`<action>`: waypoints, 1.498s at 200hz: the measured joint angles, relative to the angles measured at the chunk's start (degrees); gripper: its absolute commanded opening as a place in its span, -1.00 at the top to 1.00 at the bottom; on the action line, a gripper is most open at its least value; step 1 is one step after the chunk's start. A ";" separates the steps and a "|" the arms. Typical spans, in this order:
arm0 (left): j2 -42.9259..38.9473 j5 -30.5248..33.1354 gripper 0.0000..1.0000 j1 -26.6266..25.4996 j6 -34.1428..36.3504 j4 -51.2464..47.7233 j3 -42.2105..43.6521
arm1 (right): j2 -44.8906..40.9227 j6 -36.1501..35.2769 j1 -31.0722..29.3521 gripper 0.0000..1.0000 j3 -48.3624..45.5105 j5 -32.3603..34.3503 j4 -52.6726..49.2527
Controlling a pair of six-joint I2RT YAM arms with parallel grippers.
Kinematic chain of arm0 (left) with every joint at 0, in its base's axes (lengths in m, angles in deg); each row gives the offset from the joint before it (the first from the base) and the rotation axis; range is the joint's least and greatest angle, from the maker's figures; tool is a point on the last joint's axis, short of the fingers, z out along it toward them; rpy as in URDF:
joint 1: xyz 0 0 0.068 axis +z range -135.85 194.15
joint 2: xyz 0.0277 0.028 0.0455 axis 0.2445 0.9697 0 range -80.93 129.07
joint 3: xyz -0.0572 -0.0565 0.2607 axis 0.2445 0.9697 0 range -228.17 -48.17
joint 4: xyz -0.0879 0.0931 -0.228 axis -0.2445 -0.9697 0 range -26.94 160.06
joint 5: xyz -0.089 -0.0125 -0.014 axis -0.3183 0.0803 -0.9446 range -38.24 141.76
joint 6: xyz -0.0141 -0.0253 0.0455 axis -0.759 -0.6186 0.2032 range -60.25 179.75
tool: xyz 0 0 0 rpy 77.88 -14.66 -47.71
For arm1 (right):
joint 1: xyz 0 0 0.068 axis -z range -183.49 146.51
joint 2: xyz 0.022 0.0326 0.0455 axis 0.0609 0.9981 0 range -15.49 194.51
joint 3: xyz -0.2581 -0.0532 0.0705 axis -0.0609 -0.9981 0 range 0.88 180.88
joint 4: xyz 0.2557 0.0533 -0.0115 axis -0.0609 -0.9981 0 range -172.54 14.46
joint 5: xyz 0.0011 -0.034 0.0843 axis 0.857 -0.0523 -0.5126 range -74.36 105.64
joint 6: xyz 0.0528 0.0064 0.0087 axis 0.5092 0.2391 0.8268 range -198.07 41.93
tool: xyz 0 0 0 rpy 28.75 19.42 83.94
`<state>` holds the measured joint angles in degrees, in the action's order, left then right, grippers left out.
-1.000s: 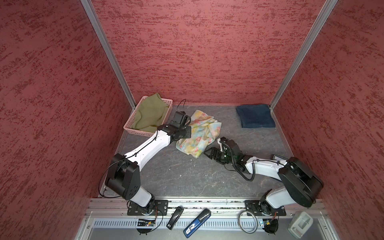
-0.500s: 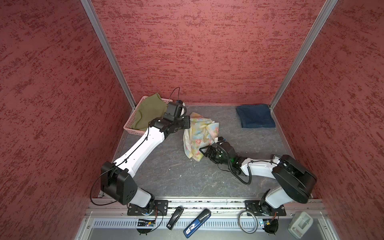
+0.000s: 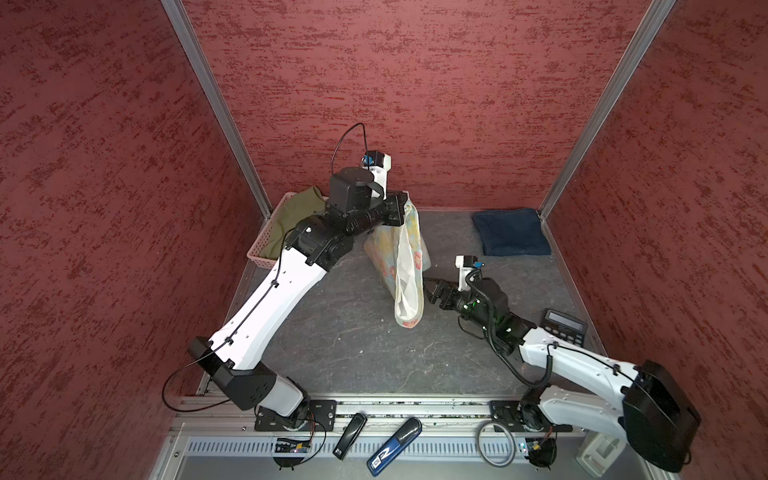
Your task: Fold and stack the skirts
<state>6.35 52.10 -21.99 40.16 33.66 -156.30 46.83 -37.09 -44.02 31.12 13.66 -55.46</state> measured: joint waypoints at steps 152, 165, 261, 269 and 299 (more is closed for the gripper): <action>12.41 10.34 1.00 -3.48 3.63 -6.54 -17.09 | -3.91 -32.48 -1.33 -0.97 -6.45 2.71 1.38; 13.16 10.47 1.00 -3.69 3.82 -6.80 -18.16 | -3.48 -34.95 -1.33 -0.97 -6.45 5.18 1.53; 13.92 10.93 1.00 -4.92 4.90 -9.03 -21.24 | 0.48 -41.38 1.70 -0.97 -7.02 15.26 6.64; 13.92 10.95 1.00 -4.94 4.96 -9.03 -21.24 | -0.35 -41.13 1.70 -0.97 -7.39 14.08 6.67; 13.92 11.17 1.00 -4.94 5.07 -9.09 -21.31 | -6.05 -39.01 1.70 -0.97 -8.28 7.85 6.29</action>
<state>20.28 63.27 -26.93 45.23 24.57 -177.61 40.78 -76.11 -42.32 22.84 21.51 -49.16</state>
